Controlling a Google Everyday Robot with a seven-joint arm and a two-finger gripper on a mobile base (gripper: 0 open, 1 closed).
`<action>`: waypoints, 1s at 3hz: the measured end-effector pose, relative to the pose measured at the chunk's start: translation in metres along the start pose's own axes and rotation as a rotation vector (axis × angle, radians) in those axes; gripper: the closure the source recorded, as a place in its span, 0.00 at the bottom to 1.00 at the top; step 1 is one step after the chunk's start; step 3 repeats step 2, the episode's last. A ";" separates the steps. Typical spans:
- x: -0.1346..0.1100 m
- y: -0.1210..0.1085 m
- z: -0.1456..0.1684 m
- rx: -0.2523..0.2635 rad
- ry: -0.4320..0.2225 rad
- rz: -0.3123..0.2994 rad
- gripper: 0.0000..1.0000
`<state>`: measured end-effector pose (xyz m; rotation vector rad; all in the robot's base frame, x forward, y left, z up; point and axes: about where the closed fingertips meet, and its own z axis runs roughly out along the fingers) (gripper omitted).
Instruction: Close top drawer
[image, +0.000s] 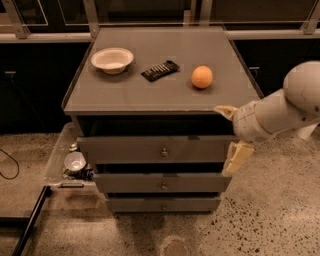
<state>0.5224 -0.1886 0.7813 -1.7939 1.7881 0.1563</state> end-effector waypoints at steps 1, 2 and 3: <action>-0.032 -0.018 -0.046 0.018 0.049 -0.102 0.00; -0.035 -0.018 -0.049 0.016 0.048 -0.107 0.00; -0.035 -0.018 -0.049 0.016 0.048 -0.107 0.00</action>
Offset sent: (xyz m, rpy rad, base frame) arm -0.0006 0.0036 0.0460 -0.0616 -0.0481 0.0466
